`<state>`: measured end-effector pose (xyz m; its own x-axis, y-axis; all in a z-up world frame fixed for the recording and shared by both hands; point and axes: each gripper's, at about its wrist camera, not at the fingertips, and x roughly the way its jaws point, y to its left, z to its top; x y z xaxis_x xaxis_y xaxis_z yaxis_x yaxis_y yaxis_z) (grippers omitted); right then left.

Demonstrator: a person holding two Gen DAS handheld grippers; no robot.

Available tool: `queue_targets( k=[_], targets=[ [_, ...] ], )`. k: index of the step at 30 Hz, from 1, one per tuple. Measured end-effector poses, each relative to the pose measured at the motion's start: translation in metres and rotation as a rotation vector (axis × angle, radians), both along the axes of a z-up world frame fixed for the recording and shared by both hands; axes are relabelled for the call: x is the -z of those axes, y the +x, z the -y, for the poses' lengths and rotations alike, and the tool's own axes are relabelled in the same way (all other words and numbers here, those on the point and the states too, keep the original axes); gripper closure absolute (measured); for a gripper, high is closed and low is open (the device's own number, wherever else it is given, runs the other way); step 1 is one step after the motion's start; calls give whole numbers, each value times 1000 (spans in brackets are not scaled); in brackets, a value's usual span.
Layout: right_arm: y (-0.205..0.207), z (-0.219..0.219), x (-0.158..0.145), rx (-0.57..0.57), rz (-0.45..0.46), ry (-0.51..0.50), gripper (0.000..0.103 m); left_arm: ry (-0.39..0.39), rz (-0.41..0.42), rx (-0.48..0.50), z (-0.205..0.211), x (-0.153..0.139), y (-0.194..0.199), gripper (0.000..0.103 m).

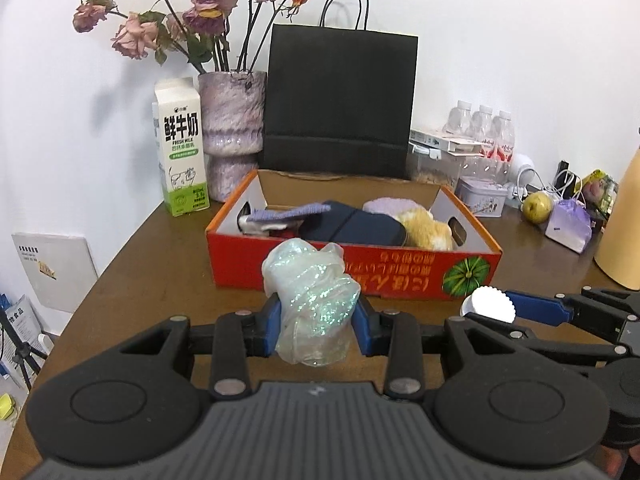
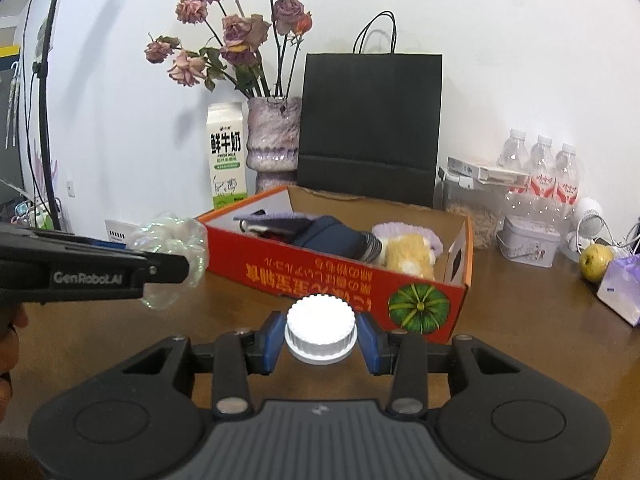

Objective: Organize objects
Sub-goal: 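Carry the bottle cap and iridescent bag with both tools over the red box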

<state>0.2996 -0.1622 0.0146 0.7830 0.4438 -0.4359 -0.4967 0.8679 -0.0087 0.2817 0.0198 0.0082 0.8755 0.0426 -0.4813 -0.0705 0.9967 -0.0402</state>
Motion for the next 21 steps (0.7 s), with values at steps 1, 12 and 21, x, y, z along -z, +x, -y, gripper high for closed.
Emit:
queue_targets(
  k=[1, 12, 21],
  targets=[
    [2, 0, -2, 2, 6, 0, 64, -1, 1, -2, 1, -1, 3, 67],
    [39, -7, -17, 9, 39, 25, 64, -21, 22, -14, 4, -10, 45, 67],
    [79, -12, -24, 18, 58, 59, 64, -36, 56, -29, 2, -19, 83, 67]
  ],
)
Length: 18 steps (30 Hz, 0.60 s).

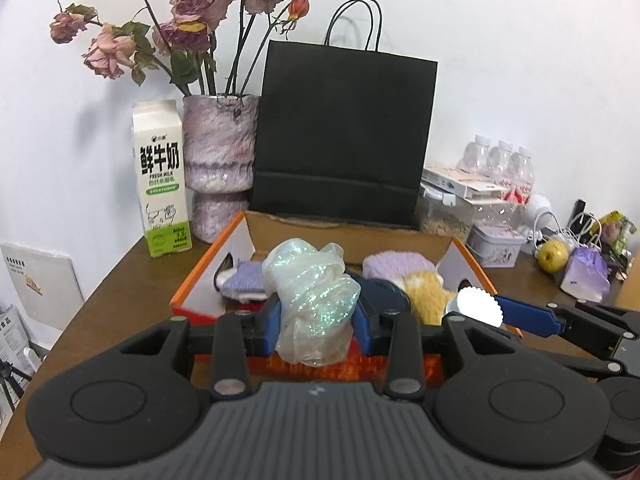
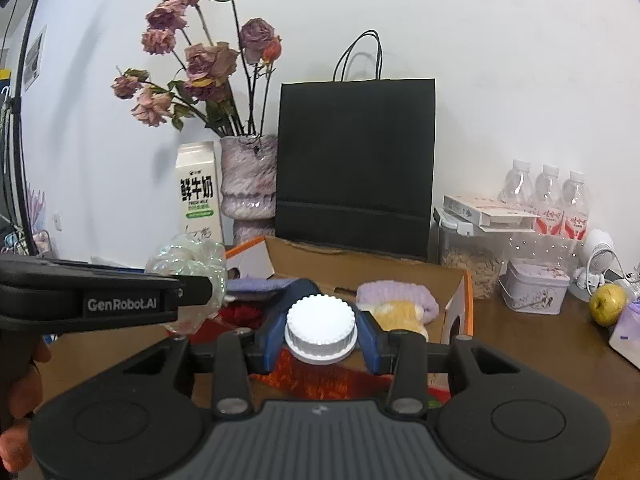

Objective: Organize objects
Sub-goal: 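Carry the bottle cap and iridescent bag with both tools over the red box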

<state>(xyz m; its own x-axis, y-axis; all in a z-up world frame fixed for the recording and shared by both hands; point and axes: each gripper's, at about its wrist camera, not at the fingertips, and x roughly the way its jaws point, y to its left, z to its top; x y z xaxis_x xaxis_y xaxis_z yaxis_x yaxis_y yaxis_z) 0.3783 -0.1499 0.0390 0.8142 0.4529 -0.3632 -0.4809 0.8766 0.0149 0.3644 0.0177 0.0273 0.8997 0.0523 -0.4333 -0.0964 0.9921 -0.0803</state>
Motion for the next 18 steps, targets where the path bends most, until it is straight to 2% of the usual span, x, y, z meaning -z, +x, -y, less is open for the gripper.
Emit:
queue_targets(
  k=[18],
  targets=[
    [90, -19, 6, 19, -6, 4, 64, 10, -12, -3, -7, 9, 96, 67]
  ],
)
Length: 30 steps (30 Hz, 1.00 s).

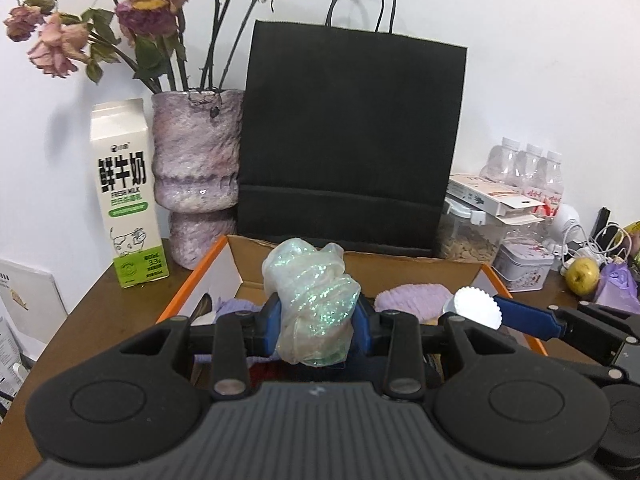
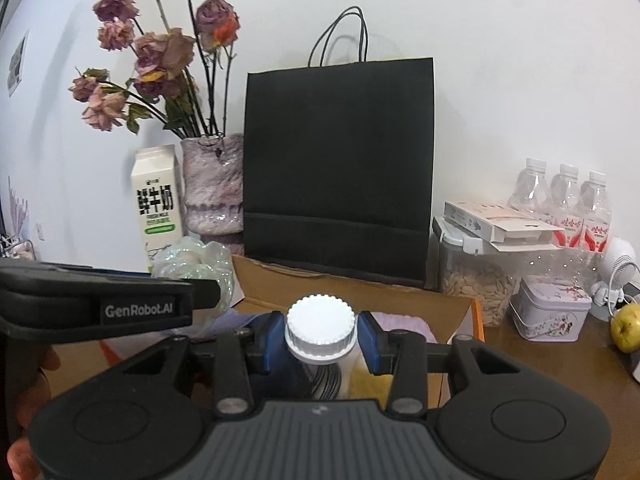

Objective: Organize objects
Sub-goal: 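Carry the bottle cap and iridescent bag with both tools over the red box, then open both tools to drop the cap and plastic bag into the box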

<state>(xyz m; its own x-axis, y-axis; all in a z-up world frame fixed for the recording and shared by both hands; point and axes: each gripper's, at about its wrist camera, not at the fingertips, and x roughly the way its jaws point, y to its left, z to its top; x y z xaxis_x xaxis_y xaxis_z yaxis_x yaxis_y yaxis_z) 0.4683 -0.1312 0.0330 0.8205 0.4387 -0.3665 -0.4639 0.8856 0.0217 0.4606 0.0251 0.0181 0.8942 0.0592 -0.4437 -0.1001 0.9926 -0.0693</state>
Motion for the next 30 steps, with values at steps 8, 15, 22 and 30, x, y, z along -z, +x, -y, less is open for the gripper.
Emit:
queue_targets(
  k=[8, 15, 22, 30],
  targets=[
    [35, -6, 7, 23, -14, -13, 64, 23, -13, -8, -7, 13, 41, 67],
    [50, -9, 17, 33, -42, -31, 64, 17, -25, -11, -16, 19, 56, 63],
    [50, -8, 22, 77, -45, -51, 0, 67, 39, -86, -19, 15, 49, 0],
    [50, -7, 22, 81, -57, -48, 0, 48, 15, -119, -29, 15, 53, 0]
  ],
)
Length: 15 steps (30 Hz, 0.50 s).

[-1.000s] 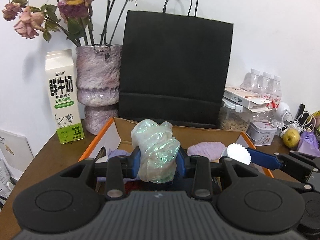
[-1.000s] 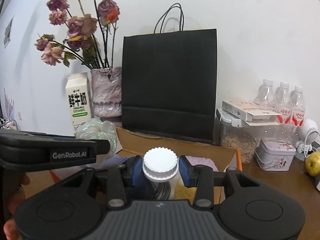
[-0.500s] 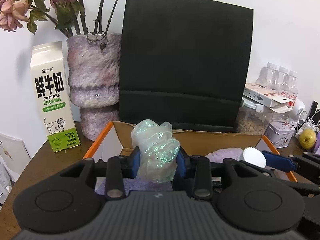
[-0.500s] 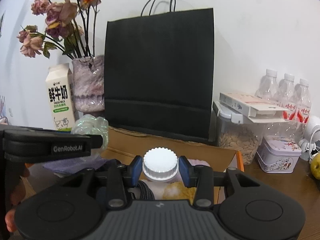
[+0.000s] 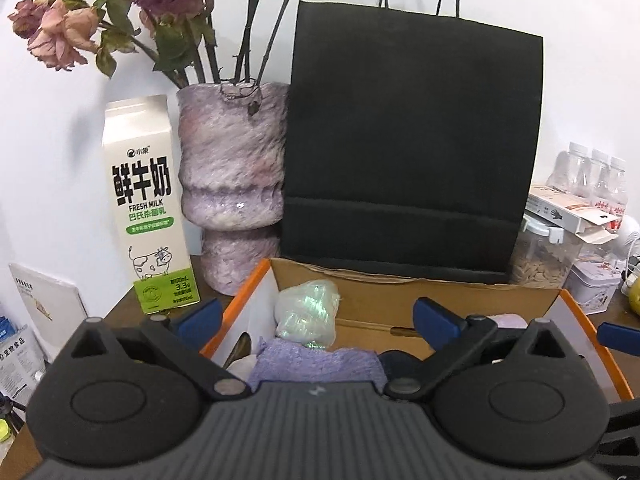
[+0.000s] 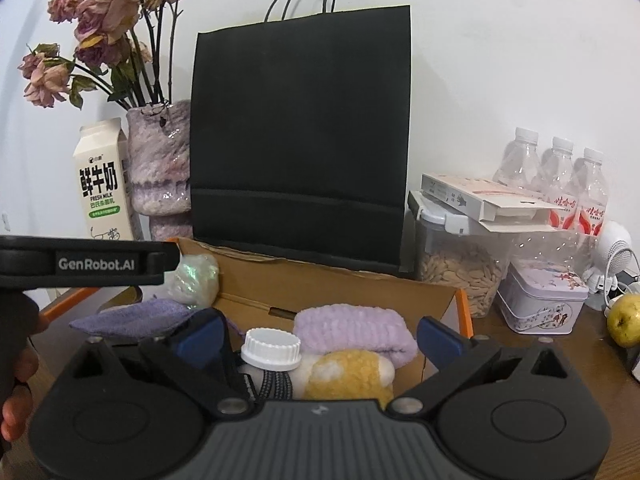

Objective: Organize objects
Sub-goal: 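Open both tools to drop the cap and plastic bag into the box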

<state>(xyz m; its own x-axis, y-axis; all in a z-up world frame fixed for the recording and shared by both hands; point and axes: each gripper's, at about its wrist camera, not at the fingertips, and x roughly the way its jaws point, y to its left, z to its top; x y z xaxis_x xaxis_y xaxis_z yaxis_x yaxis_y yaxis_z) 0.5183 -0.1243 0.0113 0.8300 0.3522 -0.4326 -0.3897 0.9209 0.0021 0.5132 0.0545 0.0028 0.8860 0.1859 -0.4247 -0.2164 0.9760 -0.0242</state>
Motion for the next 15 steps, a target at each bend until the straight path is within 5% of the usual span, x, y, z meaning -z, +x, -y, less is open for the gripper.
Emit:
queue_targets(
  k=[15],
  targets=[
    [-58, 12, -14, -39, 5, 11, 0, 4, -11, 9, 3, -11, -61, 0]
  ],
)
